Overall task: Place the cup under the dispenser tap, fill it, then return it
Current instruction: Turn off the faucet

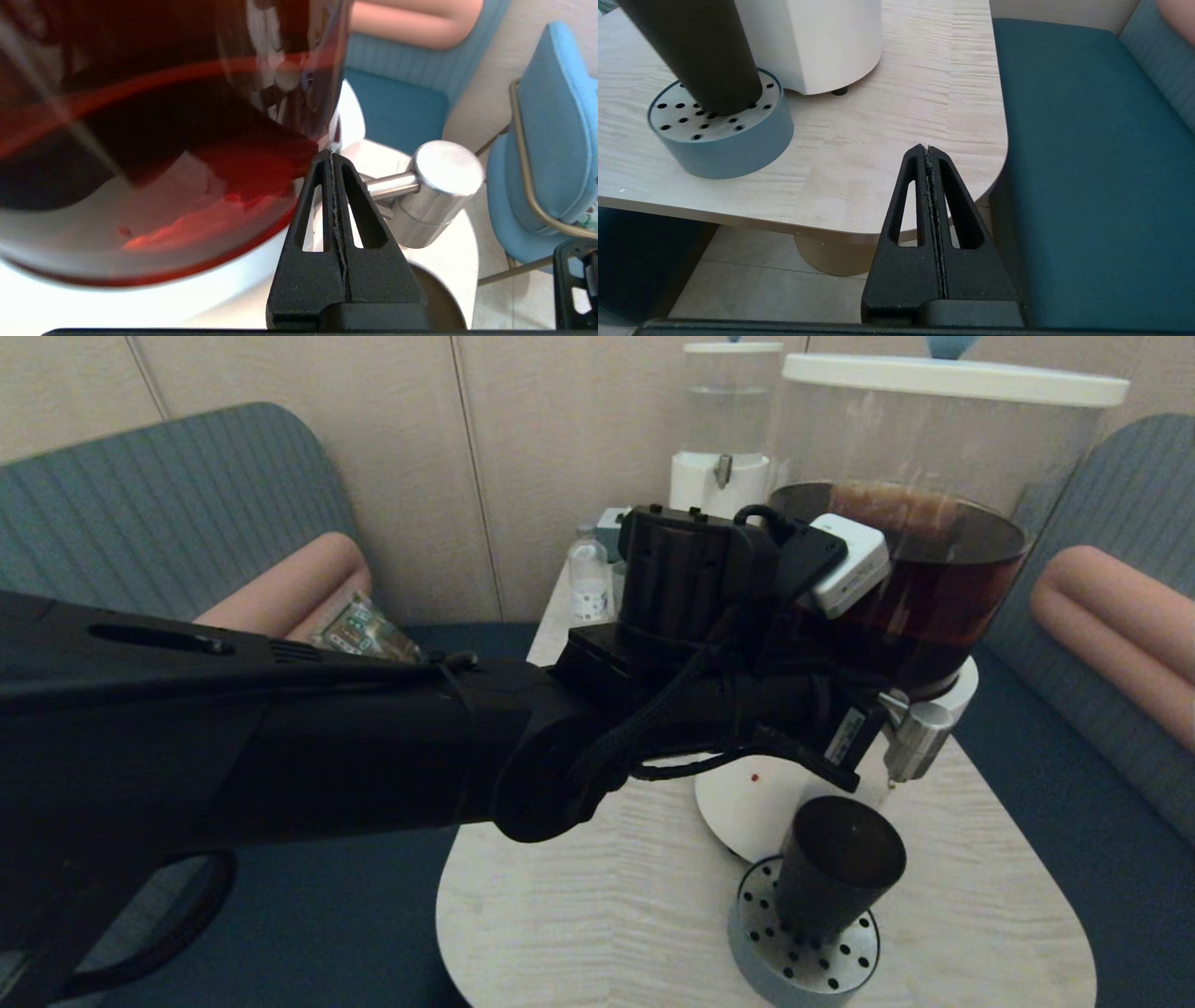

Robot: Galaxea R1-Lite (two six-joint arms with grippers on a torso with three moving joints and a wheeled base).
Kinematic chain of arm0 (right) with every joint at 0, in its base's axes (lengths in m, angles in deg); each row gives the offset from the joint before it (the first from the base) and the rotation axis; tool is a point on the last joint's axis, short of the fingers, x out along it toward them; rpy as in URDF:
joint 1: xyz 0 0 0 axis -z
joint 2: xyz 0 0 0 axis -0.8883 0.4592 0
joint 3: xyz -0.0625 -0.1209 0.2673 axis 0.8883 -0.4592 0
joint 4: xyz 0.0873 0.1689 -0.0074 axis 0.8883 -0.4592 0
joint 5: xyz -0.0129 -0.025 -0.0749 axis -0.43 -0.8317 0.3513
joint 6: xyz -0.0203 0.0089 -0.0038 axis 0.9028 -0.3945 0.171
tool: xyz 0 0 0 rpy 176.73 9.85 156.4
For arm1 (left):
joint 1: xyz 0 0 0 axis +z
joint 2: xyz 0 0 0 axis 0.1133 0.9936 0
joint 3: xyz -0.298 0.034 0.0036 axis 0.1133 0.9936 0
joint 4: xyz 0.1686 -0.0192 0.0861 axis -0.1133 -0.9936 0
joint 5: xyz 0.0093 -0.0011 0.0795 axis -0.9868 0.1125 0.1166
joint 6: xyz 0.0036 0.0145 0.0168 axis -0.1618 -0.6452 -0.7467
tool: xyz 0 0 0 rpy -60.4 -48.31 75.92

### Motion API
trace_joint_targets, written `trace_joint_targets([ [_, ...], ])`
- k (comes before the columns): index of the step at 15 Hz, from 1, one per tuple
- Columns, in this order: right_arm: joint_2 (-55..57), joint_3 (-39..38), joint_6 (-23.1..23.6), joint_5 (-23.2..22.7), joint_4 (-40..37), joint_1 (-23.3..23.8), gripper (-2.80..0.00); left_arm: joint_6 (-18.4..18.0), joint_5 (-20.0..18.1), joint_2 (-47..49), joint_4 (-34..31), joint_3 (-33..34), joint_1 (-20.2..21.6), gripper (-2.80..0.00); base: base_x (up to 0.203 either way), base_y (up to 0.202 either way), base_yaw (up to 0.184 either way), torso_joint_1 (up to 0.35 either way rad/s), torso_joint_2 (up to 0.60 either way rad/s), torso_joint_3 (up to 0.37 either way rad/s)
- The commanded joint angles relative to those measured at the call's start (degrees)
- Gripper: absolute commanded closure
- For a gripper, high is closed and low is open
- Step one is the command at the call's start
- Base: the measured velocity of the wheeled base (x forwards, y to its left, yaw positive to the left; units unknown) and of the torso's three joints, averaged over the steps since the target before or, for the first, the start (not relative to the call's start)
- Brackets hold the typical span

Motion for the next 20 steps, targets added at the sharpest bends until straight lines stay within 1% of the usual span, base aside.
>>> trace_joint_targets([
  [1, 0.01, -0.01, -0.01, -0.03, -0.01, -0.01, 0.0, -0.06, -0.03, 0.24, 0.74, -0.12, 0.12, 0.0, 0.0, 0.0, 0.0, 0.0, 0.0, 0.0],
  [7, 0.01, -0.01, -0.01, -0.03, -0.01, -0.01, 0.0, -0.28, 0.06, -0.1, 1.77, 1.84, 0.07, 0.0, 0.0, 0.0, 0.0, 0.0, 0.0, 0.0],
  [8, 0.01, -0.01, -0.01, -0.03, -0.01, -0.01, 0.0, -0.28, 0.21, -0.39, 1.77, 2.95, 0.04, 0.0, 0.0, 0.0, 0.0, 0.0, 0.0, 0.0],
  [13, 0.01, -0.01, -0.01, -0.03, -0.01, -0.01, 0.0, -0.28, 3.33, -3.0, 1.77, 8.6, 0.11, 0.0, 0.0, 0.0, 0.0, 0.0, 0.0, 0.0],
  [20, 0.01, -0.01, -0.01, -0.03, -0.01, -0.01, 0.0, -0.28, 4.29, -9.09, 1.86, 15.63, 0.2, 0.0, 0.0, 0.0, 0.0, 0.0, 0.0, 0.0],
])
